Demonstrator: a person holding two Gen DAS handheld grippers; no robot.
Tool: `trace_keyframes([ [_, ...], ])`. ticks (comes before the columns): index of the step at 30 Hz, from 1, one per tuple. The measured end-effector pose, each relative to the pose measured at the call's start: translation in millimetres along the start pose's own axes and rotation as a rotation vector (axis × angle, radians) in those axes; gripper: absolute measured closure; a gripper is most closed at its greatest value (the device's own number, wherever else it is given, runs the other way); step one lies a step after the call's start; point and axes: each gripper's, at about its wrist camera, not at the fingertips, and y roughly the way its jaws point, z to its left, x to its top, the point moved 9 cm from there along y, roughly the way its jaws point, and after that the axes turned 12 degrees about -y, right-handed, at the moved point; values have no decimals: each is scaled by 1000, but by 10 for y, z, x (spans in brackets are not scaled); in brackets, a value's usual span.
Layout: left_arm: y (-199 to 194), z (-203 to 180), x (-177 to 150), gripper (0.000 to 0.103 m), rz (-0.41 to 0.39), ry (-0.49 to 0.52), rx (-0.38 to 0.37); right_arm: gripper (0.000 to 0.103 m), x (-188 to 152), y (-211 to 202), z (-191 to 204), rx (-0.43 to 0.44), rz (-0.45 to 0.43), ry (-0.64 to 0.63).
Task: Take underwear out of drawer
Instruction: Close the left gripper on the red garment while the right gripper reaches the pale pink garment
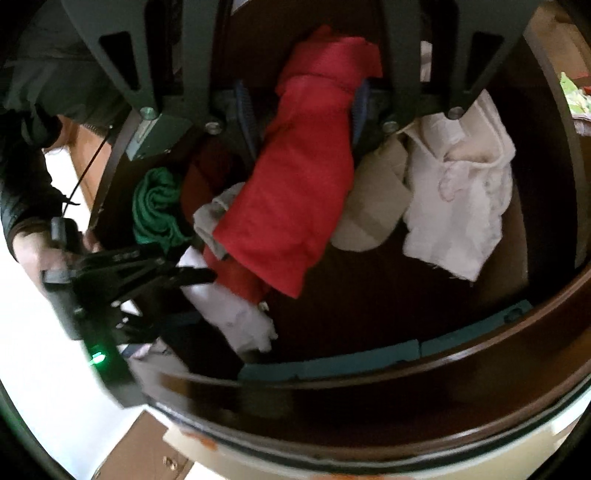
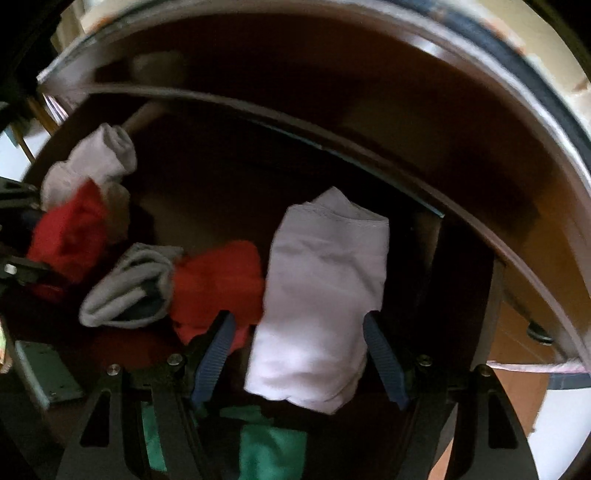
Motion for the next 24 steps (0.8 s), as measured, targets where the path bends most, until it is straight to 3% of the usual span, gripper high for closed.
trace_keyframes([
  [6, -160, 21, 22, 61, -66, -36, -40, 30, 61, 165, 55, -34, 57, -71],
  [13, -305, -72, 80, 61, -151, -41, -66, 30, 87, 204, 58, -43, 55, -87],
  [15, -308, -83, 125, 61, -178, -54, -74, 34, 43, 212, 47, -12, 50, -66],
  [17, -310, -70, 161, 61, -194, -68, -81, 50, -41, 254, -5, 7, 52, -51],
  [18, -299, -59, 175, 61, -199, -77, -86, 52, -92, 273, -28, 4, 61, -55],
  [24, -253, -4, 234, 61, -207, -116, -95, 48, -124, 327, -18, -4, 80, -87],
])
